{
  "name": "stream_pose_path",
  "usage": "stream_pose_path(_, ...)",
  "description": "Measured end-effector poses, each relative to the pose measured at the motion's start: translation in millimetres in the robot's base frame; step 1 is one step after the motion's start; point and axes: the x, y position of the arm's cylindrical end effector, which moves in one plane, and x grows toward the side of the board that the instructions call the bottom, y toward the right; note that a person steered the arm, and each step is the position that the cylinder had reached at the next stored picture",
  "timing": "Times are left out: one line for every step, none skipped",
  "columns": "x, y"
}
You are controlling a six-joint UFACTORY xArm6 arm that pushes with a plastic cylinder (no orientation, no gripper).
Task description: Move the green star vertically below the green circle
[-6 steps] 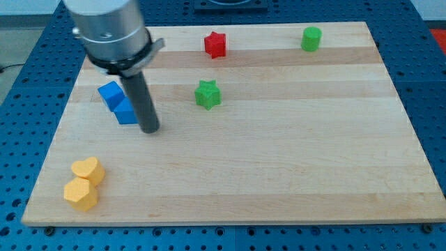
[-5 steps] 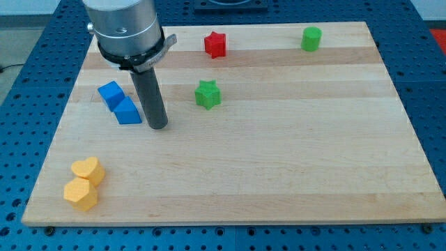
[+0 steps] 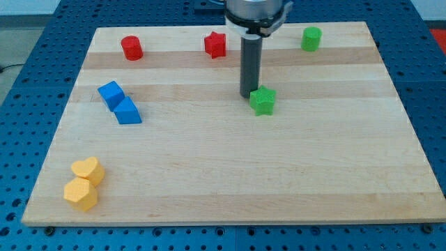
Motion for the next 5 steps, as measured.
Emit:
stream_pose_path(15.9,-16.4)
stream_pose_path(16.6,1.0)
stream_pose_path(21.1,42.1)
stream_pose_path(28.6,53.6)
stream_pose_path(34.9,65.7)
